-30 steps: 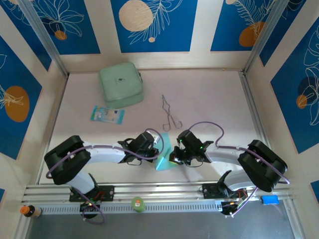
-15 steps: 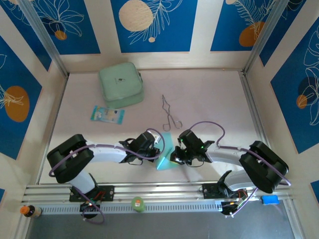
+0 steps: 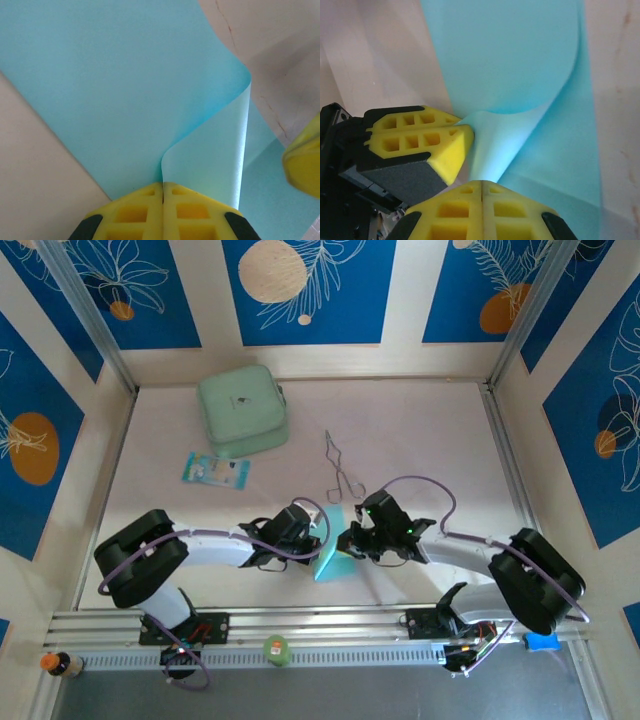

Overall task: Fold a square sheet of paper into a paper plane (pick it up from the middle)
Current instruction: Fold the triangle at the bottom-center of the table.

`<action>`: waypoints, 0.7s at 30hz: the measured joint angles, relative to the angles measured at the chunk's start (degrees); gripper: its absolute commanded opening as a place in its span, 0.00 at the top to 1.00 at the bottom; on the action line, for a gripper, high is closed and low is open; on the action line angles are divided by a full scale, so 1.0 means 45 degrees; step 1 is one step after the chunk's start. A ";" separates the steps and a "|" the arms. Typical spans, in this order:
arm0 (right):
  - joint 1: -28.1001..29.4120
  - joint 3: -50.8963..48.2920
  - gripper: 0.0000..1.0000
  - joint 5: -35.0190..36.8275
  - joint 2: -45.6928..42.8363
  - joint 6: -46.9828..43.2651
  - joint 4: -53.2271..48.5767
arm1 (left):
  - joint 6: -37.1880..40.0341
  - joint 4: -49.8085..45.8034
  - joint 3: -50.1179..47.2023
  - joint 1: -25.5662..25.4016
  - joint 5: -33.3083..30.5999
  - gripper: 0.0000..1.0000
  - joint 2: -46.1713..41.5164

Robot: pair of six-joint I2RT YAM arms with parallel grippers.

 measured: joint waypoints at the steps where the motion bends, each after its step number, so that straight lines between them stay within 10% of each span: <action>1: 0.0092 0.0092 0.98 -0.0029 0.0189 0.0034 0.0097 | -0.0034 0.0000 0.0000 0.0000 0.0000 0.98 0.0005; 21: 0.0510 0.0107 0.99 -0.0160 0.2555 0.0321 0.1967 | -0.0039 0.0000 -0.0010 0.0000 0.0000 0.98 0.0000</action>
